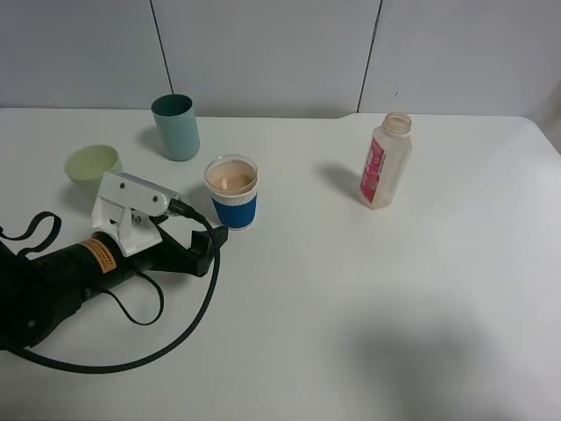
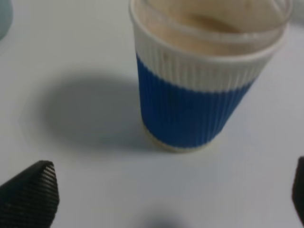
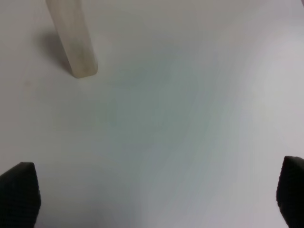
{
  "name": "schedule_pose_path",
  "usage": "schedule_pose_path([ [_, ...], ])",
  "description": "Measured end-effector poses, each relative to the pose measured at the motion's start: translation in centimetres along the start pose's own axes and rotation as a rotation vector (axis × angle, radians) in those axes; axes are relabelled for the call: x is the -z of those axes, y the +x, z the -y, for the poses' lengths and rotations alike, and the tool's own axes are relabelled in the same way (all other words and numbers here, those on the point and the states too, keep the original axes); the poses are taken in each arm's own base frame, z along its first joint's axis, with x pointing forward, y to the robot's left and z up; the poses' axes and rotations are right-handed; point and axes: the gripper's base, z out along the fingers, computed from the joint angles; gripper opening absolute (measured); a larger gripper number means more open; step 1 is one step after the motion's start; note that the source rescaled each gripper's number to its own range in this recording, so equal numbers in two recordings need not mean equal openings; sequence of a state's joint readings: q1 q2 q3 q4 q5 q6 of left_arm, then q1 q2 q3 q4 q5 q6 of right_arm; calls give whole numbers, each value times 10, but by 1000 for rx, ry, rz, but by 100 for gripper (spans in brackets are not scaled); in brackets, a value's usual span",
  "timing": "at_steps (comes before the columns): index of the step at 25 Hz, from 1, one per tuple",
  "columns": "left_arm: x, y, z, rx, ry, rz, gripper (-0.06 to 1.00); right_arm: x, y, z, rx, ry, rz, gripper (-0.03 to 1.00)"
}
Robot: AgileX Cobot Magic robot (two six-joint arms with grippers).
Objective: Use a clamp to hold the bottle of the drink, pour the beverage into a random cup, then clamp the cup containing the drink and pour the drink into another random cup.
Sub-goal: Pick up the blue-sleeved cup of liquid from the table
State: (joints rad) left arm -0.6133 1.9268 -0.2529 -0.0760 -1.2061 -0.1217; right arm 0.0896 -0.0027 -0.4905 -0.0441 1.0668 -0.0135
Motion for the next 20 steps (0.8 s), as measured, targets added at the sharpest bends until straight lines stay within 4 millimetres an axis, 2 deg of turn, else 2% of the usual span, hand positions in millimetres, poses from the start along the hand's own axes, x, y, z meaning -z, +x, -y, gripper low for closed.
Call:
schedule_pose_path([
  [4,-5,-2,1,-3,3,10,100,0,0,0,0,0,0,100],
  [11,-19,9,1,-11,3,-27,100,0,0,0,0,0,0,100],
  [20,-27,3,3,-14,20,5,100,0,0,0,0,0,0,100],
])
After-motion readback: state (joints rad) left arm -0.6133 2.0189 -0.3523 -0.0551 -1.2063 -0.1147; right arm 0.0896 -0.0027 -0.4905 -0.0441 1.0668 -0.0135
